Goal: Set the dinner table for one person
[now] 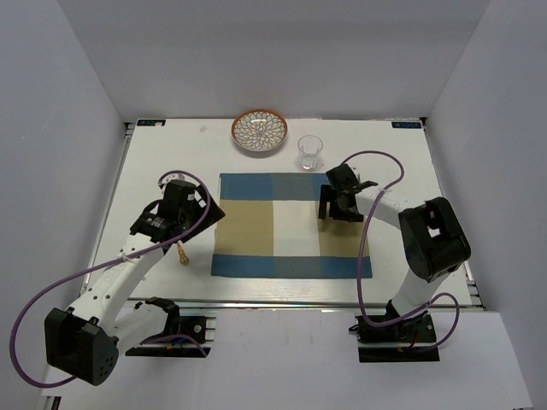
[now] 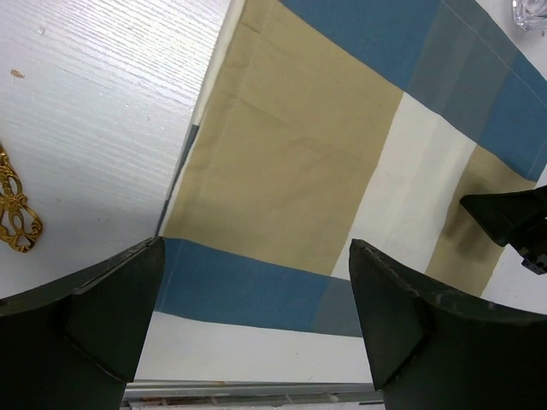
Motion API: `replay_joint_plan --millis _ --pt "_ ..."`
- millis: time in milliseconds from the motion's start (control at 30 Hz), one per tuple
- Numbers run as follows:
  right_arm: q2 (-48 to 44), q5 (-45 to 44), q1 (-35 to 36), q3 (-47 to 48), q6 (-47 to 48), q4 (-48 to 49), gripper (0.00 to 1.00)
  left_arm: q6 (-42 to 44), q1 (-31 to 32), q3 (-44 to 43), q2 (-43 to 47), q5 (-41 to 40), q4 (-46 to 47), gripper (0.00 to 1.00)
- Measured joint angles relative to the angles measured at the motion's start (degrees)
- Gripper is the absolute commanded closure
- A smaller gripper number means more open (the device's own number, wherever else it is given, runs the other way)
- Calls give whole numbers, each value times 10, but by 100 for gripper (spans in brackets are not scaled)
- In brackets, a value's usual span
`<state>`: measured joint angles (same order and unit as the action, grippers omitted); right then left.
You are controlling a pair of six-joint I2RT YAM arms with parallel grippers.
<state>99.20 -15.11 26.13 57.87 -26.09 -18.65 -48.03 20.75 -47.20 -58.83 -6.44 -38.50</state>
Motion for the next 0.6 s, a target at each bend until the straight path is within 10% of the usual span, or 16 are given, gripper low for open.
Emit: replay_joint_plan --millis 600 --pt "26 30 -30 41 61 -51 11 13 0 0 8 -1 -1 2"
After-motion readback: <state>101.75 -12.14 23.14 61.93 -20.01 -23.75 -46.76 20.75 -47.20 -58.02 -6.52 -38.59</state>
